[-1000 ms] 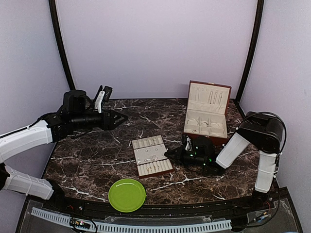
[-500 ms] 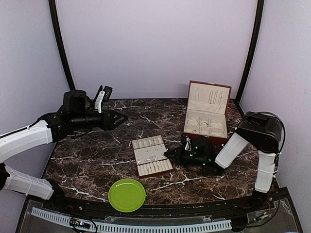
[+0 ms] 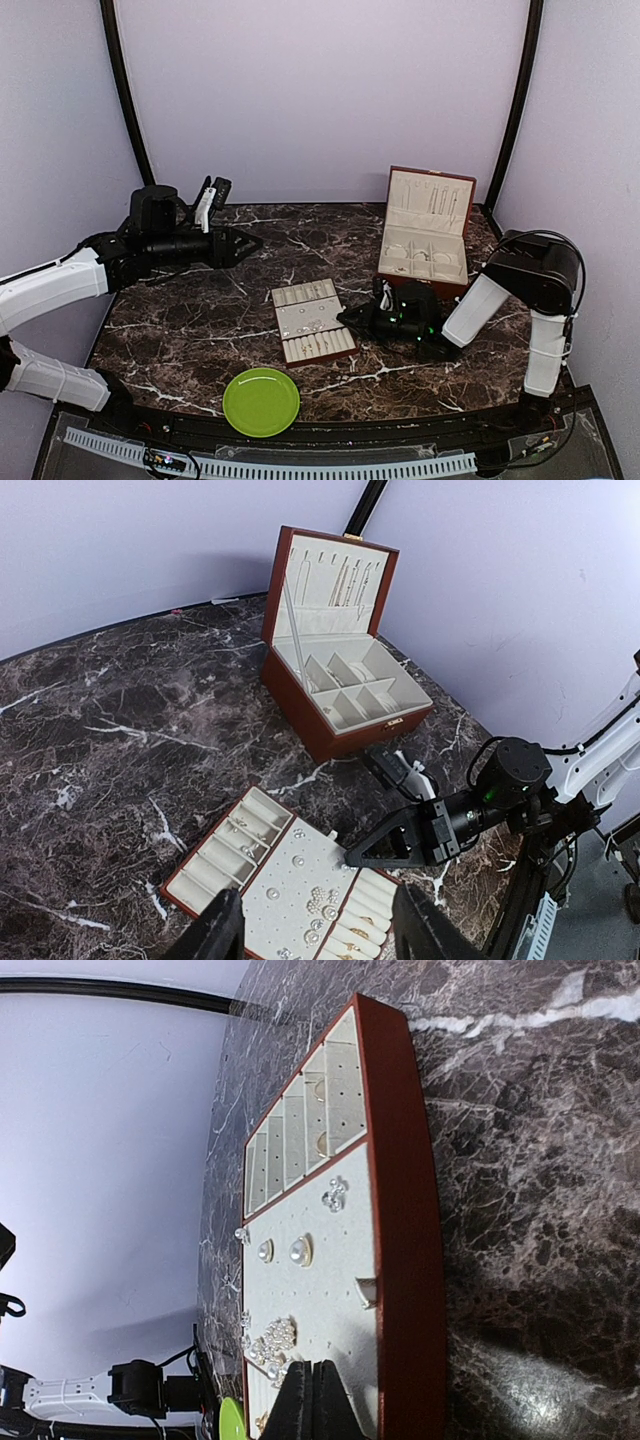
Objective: Organize the mixed jewelry
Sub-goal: Insert the ring into the earring holder.
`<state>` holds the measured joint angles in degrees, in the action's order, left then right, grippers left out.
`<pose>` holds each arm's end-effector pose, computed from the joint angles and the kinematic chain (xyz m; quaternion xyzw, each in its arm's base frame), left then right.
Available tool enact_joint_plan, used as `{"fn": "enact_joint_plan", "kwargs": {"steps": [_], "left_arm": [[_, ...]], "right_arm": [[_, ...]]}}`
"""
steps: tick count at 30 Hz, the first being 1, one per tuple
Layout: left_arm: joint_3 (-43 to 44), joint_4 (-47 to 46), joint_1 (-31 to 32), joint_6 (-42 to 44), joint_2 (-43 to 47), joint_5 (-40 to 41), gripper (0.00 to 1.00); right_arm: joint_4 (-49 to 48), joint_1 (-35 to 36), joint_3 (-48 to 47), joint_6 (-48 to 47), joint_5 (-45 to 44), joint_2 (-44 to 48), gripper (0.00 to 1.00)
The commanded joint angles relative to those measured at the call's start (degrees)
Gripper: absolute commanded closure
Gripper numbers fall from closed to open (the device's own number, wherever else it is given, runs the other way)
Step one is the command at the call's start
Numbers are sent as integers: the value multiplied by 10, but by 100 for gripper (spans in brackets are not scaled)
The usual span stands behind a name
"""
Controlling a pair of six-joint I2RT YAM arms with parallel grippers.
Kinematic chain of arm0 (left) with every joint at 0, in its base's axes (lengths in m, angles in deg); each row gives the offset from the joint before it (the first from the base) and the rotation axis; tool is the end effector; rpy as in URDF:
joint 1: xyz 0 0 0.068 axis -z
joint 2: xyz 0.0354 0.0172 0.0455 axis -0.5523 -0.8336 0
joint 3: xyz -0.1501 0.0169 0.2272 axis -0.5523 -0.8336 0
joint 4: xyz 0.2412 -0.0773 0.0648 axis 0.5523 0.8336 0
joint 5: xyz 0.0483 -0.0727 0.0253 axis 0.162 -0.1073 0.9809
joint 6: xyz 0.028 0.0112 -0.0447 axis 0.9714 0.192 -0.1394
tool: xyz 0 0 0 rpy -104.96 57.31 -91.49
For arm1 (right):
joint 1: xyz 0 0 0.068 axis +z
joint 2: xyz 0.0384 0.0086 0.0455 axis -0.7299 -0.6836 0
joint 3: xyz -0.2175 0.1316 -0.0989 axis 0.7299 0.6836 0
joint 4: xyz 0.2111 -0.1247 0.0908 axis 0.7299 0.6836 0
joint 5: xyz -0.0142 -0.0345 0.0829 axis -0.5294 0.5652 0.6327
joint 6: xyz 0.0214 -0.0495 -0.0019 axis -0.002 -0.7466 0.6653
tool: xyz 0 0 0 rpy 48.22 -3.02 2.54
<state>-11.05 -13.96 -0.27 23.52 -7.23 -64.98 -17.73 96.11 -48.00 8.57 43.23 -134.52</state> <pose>0.2191 -0.1589 0.3121 0.2247 0.7580 -0.3794 0.4806 0.2092 0.2545 0.0942 0.0862 0.8023 0.5493 0.2171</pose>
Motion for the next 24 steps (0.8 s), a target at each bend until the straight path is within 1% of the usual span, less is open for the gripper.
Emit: {"fn": "enact_joint_plan", "kwargs": {"steps": [1, 24], "left_arm": [[-5, -8, 0, 3, 18, -8, 47], [-6, -9, 0, 3, 21, -8, 47]], "right_arm": [[-22, 1, 3, 3, -6, -5, 100], [-34, 1, 36, 4, -32, 10, 100]]}}
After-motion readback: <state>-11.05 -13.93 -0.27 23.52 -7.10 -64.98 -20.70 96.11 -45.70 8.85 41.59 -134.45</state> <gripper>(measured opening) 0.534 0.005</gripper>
